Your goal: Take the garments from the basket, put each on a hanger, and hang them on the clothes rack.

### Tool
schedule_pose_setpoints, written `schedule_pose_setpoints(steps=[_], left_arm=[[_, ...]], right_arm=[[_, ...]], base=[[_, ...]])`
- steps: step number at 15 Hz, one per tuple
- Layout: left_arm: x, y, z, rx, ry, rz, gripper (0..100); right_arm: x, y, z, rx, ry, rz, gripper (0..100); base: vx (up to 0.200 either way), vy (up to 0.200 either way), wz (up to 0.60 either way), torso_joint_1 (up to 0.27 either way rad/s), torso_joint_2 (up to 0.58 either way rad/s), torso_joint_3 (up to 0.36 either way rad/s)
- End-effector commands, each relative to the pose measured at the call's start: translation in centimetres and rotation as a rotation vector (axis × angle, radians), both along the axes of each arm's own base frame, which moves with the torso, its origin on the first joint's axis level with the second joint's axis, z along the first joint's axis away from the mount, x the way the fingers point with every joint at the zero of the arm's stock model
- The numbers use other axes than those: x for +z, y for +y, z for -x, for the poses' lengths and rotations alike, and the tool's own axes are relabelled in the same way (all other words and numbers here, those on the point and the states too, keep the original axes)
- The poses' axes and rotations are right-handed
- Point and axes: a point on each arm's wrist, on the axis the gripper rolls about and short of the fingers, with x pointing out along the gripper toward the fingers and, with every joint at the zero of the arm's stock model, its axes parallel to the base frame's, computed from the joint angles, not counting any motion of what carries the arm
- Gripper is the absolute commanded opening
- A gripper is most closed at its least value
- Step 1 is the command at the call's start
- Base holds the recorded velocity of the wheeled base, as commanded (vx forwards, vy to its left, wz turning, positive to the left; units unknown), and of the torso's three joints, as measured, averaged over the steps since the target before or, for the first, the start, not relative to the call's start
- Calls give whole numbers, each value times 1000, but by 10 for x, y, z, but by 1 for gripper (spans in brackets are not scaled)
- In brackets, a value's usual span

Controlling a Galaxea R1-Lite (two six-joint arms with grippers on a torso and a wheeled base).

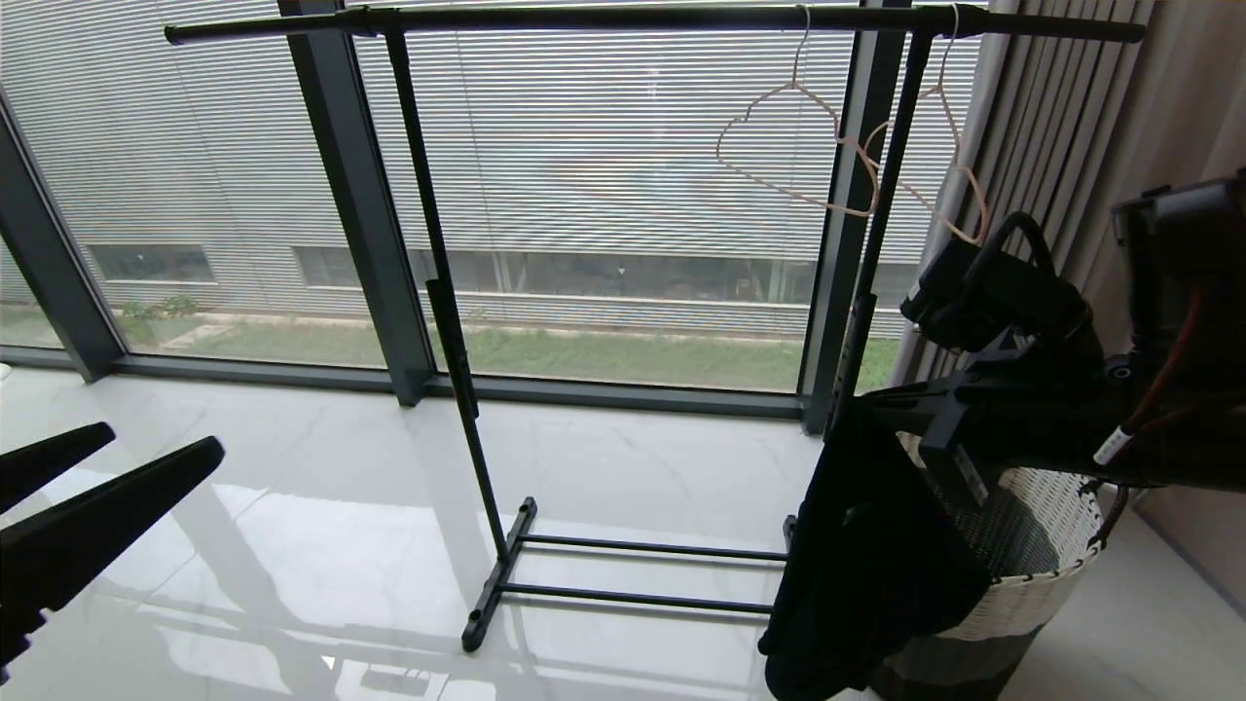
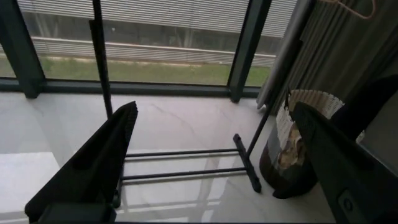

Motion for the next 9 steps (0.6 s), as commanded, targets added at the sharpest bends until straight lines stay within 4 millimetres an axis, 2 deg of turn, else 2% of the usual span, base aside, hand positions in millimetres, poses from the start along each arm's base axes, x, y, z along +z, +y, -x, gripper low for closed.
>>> schedule_pose_setpoints(steps=[1,4,5,6,7,9], left_arm=[[-10,-80,-81,-200,171,-44,100],[-34,-152,-71,-439,287,-44,100],[-42,-169,-67,-483,327,-38,100],[-42,-170,-67,-486,329,-36,100],[-65,-194,-78,-491,400,-82,100],[-90,-218,-100,-472,445,-115,100]], right_arm=[[-2,13,-5,19,13,-2,0],[2,19,-1,37,15,-22,0],[3,20,0,41,15,-29,0],[3,20,0,41,15,-31,0],[7,22,2,45,17,-52,0],[11,23,6,47,17,-75,0]], base=[[0,0,0,0,0,0],[0,0,0,0,0,0],[0,0,0,0,0,0],[0,0,0,0,0,0],[0,0,0,0,0,0],[0,0,0,0,0,0]])
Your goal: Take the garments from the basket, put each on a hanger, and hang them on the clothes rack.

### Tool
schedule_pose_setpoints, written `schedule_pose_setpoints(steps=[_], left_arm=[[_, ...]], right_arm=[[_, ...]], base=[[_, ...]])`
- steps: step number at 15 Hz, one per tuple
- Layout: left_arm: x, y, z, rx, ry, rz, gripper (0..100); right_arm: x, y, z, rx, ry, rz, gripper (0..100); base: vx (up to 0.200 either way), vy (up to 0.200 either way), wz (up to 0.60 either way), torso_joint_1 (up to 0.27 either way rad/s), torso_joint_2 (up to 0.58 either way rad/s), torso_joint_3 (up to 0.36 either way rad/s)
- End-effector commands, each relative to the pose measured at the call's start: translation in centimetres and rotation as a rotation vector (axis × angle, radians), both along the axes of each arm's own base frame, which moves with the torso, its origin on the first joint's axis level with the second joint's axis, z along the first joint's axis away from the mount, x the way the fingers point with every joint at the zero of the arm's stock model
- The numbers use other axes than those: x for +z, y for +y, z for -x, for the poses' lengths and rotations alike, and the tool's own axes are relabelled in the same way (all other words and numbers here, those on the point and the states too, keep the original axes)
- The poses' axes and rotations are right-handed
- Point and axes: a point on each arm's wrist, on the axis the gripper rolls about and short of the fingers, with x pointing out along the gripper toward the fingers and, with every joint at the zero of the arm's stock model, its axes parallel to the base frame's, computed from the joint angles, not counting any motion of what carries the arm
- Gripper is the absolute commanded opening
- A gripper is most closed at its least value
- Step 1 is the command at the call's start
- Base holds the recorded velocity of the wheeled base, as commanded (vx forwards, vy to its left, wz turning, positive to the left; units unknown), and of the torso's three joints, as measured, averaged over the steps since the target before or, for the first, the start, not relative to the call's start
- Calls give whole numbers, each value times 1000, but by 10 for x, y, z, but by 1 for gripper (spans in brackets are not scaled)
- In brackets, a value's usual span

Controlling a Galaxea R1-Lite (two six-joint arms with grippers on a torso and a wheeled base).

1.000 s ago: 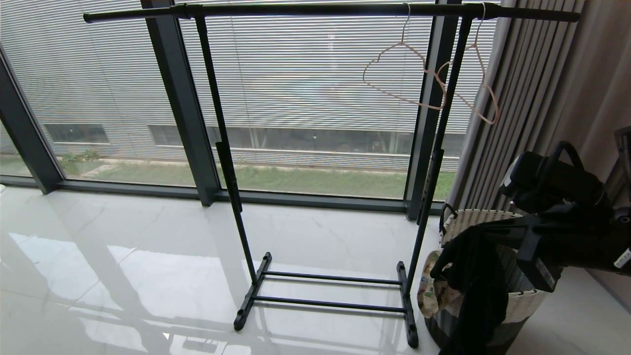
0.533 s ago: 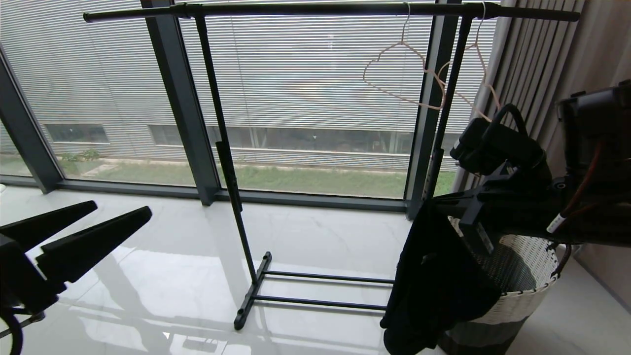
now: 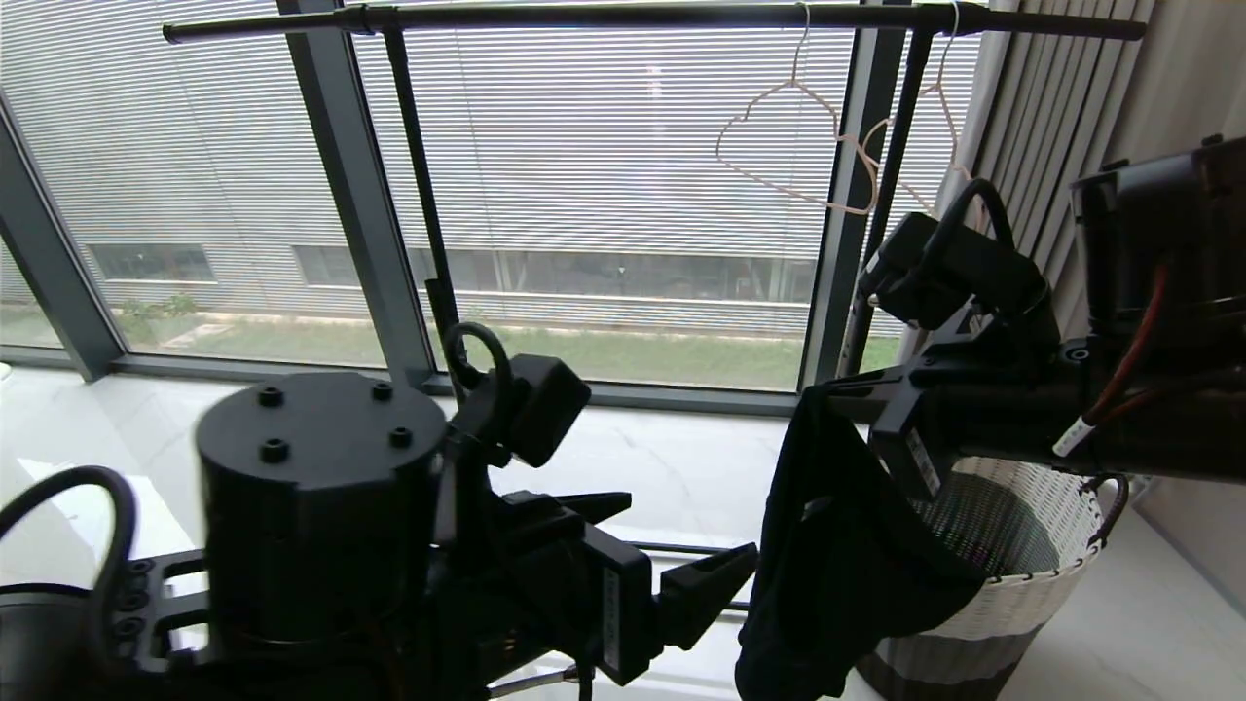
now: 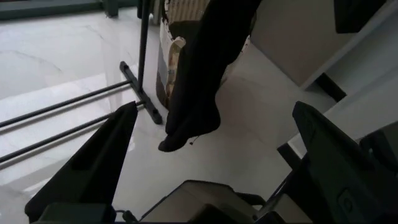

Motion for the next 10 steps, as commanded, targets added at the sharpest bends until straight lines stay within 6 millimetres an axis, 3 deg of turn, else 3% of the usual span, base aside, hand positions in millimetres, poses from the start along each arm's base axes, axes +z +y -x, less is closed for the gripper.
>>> schedule_pose_setpoints(steps=[1,5,8,9,10], left_arm=[[-53,-44,-28,-7,102,-120,100],[-80,-56,-69,73,127,-131,100],[-105,-65,-83,104,155,-179,100],[-125,-67,-87,146,170,-238,100],[-133,-67,-87,177,170,-269,100]], right_arm=[[5,-1,3,7,-10,-14,0],[8,-2,7,14,-19,-26,0],[9,-1,9,16,-13,-36,0],[9,-1,9,15,-12,-37,0],[9,-1,9,14,-9,-38,0]], base=[[0,0,0,0,0,0],[0,0,0,0,0,0],[0,0,0,0,0,0],[0,0,0,0,0,0],[0,0,0,0,0,0]])
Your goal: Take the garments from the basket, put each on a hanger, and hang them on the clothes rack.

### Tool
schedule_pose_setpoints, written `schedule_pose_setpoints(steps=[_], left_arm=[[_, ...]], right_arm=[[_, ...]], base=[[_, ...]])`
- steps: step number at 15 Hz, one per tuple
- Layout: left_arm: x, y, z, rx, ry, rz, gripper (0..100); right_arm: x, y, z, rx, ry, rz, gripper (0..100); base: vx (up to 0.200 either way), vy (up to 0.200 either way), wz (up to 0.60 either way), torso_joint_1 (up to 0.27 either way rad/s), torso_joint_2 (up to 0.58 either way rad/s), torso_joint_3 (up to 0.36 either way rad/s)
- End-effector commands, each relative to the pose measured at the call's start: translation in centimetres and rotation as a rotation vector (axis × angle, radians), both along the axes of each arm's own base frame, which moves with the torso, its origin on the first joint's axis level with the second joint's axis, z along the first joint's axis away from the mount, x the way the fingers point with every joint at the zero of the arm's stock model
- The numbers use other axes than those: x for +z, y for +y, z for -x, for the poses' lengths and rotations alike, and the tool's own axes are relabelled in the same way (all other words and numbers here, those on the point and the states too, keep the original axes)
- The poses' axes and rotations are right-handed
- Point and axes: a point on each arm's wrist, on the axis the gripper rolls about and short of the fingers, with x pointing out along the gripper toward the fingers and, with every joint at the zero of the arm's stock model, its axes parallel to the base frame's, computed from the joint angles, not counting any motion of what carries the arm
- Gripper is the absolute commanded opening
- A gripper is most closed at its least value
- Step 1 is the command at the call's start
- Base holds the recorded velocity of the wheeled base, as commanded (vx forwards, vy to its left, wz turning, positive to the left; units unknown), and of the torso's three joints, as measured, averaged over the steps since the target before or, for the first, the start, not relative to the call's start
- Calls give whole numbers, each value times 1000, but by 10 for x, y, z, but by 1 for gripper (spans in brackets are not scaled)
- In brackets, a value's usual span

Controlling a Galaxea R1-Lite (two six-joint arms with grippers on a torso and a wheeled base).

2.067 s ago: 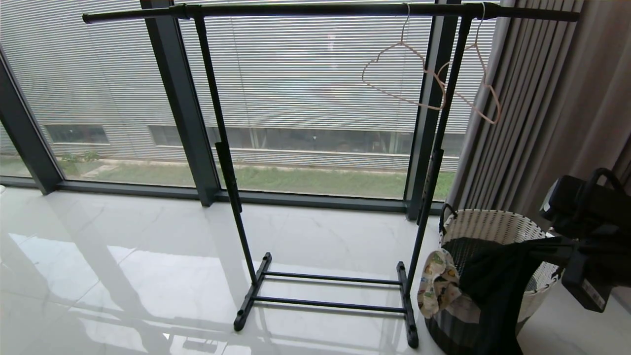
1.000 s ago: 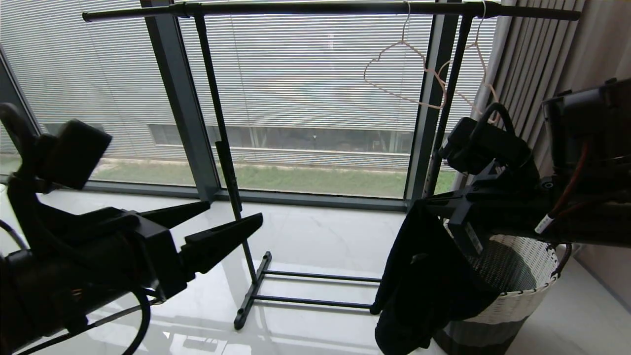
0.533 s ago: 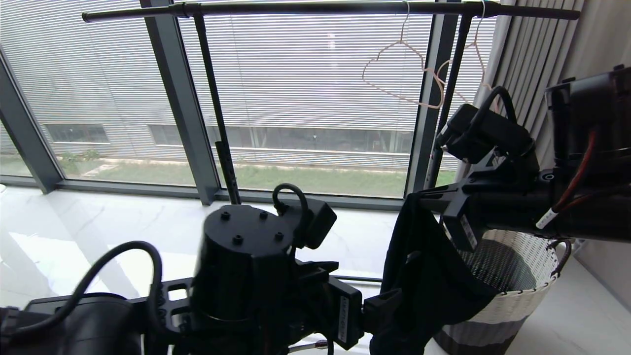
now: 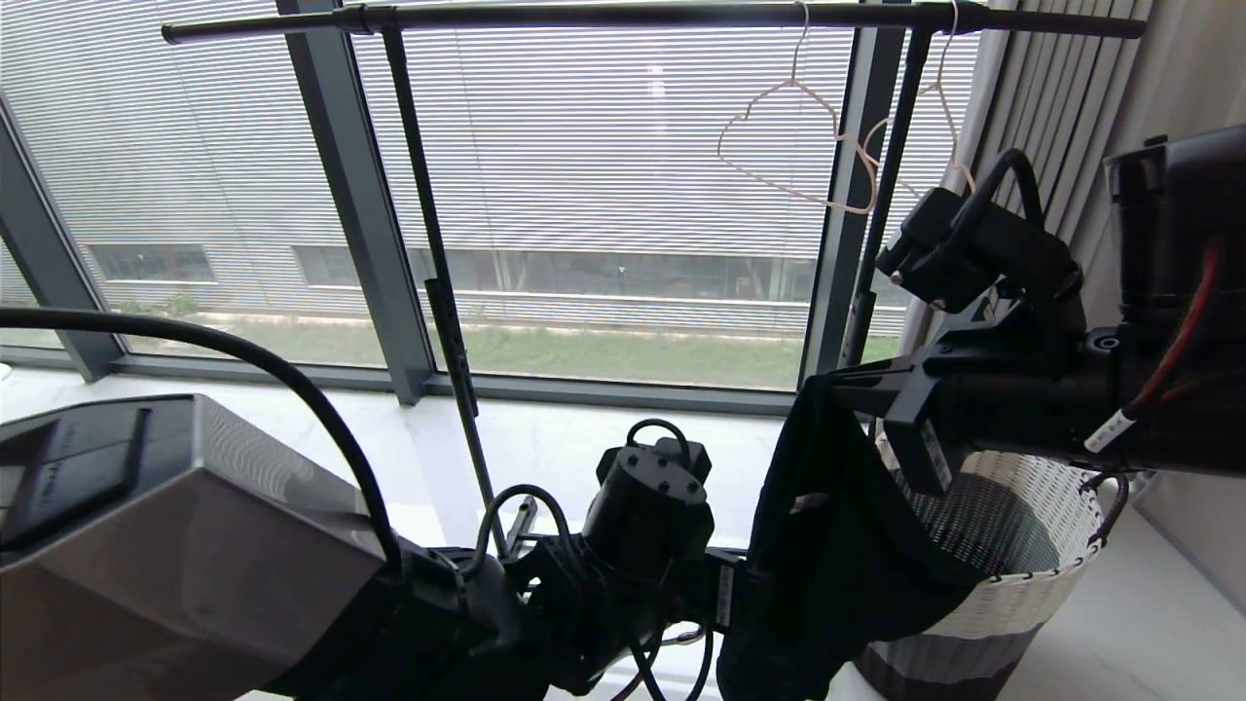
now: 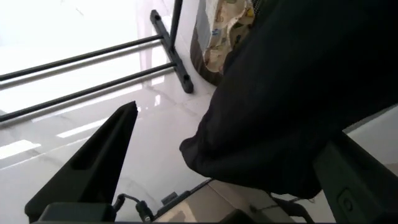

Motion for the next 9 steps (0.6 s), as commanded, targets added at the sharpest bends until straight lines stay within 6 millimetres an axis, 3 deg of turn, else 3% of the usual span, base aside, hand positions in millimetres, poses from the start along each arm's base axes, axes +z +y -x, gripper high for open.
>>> schedule_pose_setpoints(steps=[1,6,9], left_arm=[[-31,0,-3,30,47,-83,100],[-34,38,17,86,79,-165,100],[-9,82,31,123,10,-205,100]], right_arm=[[-1,0,0,-2,7,-1,0],[-11,20,-15,-1,-7,-35,0],[-19,32,-21,9,-1,-39,0]], base=[[0,0,0,0,0,0],[0,0,0,0,0,0],[0,0,0,0,0,0]])
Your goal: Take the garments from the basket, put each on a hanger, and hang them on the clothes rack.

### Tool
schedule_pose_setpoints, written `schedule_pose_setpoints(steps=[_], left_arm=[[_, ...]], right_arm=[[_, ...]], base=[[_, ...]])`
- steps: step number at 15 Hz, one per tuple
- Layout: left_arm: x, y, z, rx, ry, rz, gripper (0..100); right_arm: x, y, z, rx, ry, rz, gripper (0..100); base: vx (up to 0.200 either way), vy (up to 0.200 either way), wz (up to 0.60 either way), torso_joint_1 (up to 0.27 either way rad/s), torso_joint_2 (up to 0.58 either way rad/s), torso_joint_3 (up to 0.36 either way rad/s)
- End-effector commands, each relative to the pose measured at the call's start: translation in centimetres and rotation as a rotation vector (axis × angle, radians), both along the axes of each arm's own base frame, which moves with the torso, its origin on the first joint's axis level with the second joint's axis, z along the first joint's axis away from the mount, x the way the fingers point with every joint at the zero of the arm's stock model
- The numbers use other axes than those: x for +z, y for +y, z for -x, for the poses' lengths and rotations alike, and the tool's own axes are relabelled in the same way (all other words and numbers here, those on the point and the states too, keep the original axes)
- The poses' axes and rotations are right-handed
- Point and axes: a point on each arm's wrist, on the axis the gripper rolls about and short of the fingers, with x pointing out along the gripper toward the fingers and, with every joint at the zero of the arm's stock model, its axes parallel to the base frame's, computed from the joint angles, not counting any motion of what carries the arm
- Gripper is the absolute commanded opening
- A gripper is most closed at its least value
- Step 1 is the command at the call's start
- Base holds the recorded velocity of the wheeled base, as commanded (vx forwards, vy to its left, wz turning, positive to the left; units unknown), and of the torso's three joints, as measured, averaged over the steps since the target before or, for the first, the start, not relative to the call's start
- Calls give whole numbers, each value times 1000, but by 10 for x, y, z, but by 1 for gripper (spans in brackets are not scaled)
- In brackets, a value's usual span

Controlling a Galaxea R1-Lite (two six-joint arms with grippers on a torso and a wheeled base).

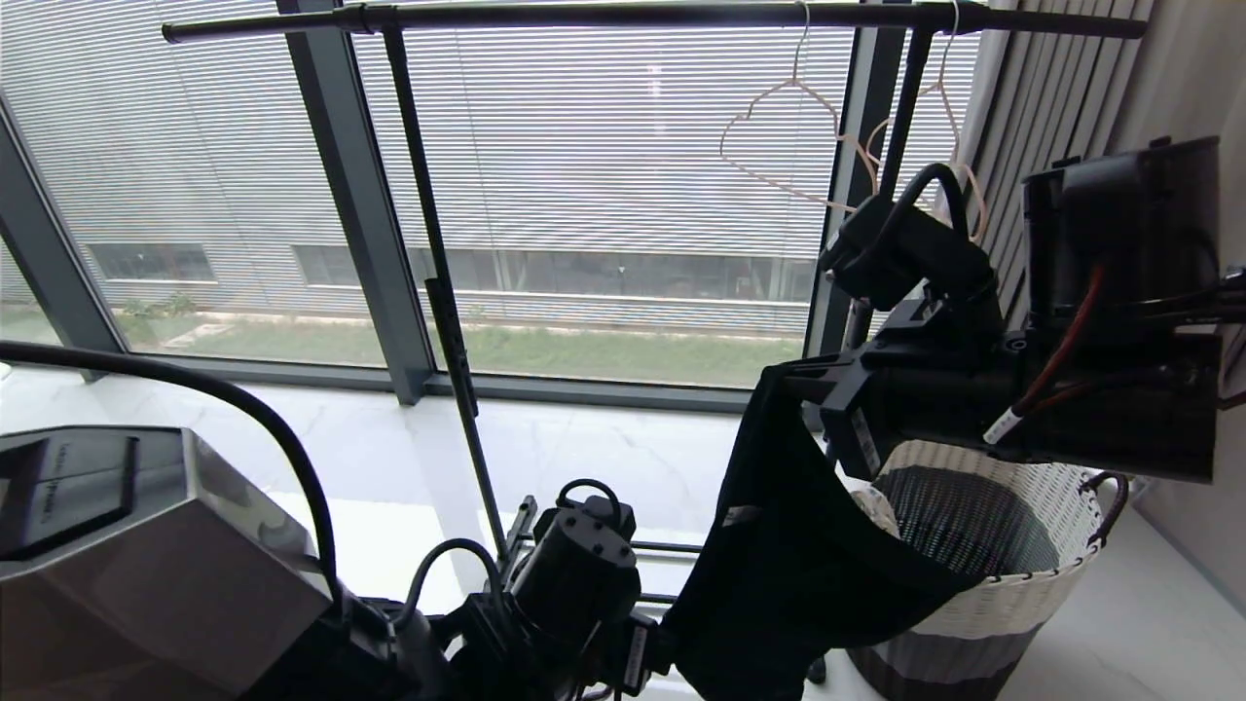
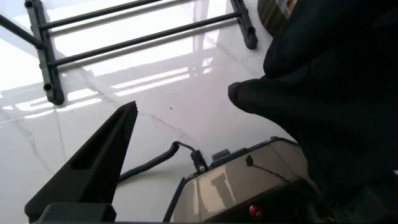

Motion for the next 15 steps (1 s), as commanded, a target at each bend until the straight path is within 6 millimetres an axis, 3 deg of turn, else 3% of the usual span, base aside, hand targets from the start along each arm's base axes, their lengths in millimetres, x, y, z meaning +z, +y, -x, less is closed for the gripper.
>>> schedule_pose_setpoints(steps=[1,2,3,8,10,11,13,15], left_arm=[[31,38,11,20,-86,-9,100],[36,47,14,19,-105,-17,100],[41,53,19,19,-120,-13,0],[60,66,34,22,-193,5,0],[96,75,26,-3,-343,4,0],[105,77,22,-7,-374,-1,0],[158,82,5,-3,-444,-22,0],[213,82,2,-12,-465,4,0]], right_arm=[[-9,10,-6,8,14,8,0],[-10,13,-6,12,8,1,0],[-11,15,-5,18,9,0,0],[-10,15,-3,18,8,-1,0],[-9,12,-4,6,4,-2,0],[-9,11,-4,2,4,-1,0],[-1,-1,-6,-52,-18,-13,0],[10,-25,-8,-123,-39,-29,0]], base=[[0,0,0,0,0,0],[0,0,0,0,0,0],[0,0,0,0,0,0],[0,0,0,0,0,0],[0,0,0,0,0,0],[0,0,0,0,0,0],[0,0,0,0,0,0],[0,0,0,0,0,0]])
